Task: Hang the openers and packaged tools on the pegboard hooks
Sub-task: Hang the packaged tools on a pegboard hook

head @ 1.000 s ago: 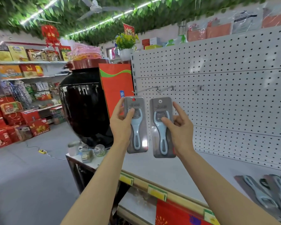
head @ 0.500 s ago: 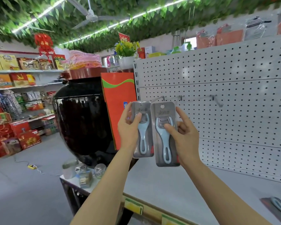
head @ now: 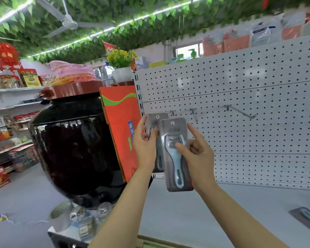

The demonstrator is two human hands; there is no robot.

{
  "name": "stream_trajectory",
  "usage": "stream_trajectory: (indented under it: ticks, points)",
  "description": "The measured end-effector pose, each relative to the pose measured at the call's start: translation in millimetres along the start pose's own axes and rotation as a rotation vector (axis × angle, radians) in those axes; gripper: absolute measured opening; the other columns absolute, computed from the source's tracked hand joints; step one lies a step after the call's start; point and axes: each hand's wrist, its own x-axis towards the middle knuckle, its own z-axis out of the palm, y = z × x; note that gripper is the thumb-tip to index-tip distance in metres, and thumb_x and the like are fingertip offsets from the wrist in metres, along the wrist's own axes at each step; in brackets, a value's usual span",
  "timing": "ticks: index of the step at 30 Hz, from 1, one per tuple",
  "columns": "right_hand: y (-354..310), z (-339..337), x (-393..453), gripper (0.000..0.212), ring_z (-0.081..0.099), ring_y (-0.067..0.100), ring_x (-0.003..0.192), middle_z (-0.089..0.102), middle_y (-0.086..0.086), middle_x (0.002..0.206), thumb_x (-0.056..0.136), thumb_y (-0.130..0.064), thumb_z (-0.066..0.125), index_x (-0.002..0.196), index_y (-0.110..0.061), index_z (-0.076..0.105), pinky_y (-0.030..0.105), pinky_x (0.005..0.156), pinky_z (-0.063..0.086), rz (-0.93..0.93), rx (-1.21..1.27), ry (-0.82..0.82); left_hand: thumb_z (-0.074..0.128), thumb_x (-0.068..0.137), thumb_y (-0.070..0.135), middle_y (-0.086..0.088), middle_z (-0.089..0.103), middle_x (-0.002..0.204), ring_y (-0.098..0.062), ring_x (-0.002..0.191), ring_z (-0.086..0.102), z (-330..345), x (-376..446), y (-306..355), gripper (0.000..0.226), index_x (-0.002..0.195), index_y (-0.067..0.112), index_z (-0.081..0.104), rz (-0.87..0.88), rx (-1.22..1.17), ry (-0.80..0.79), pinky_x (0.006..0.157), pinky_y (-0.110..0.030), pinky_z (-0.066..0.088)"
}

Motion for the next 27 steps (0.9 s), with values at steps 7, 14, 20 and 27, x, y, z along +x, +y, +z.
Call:
stream_trajectory:
  ticks: [7, 14, 20, 27]
  points:
    - [2, -1, 1, 0.06, 0.058, 0.017, 0.076, 0.057, 0.03, 0.089, 0.08, -0.004, 0.073, 0.117, -0.049, 0.062, 0.025, 0.079, 0.054, -0.006, -0.037, -0.033, 0.067, 0.093, 0.013, 0.002, 0.062, 0.132, -0.026, 0.109, 0.062, -3, -11, -16, 0.053, 0.136, 0.042, 0.057, -0.013, -0.056, 0.05, 0.101, -0.048, 0.051]
    - [3, -3, 2, 0.06, 0.057, 0.01, 0.07, 0.056, 0.012, 0.073, 0.08, 0.0, 0.073, 0.119, -0.044, 0.061, 0.015, 0.072, 0.051, -0.01, -0.037, -0.055, 0.068, 0.092, 0.012, -0.003, 0.065, 0.12, -0.032, 0.089, 0.059, 2, -4, -11, 0.054, 0.133, 0.045, 0.058, -0.017, -0.097, 0.071, 0.091, -0.05, 0.055]
    - [9, -9, 7, 0.06, 0.061, 0.021, 0.08, 0.056, 0.031, 0.088, 0.081, 0.0, 0.073, 0.124, -0.04, 0.061, 0.03, 0.084, 0.055, -0.013, -0.026, -0.086, 0.07, 0.09, 0.01, 0.025, 0.065, 0.111, -0.022, 0.094, 0.065, -2, -9, -20, 0.055, 0.123, 0.052, 0.061, -0.007, -0.128, 0.112, 0.088, -0.029, 0.053]
    - [19, -2, 16, 0.059, 0.055, 0.017, 0.072, 0.052, 0.015, 0.074, 0.08, 0.001, 0.073, 0.12, -0.041, 0.063, 0.019, 0.075, 0.053, -0.012, -0.012, -0.079, 0.07, 0.09, 0.017, 0.011, 0.06, 0.108, -0.028, 0.09, 0.059, 13, 7, -33, 0.05, 0.129, 0.046, 0.061, -0.021, -0.015, 0.105, 0.089, -0.039, 0.056]
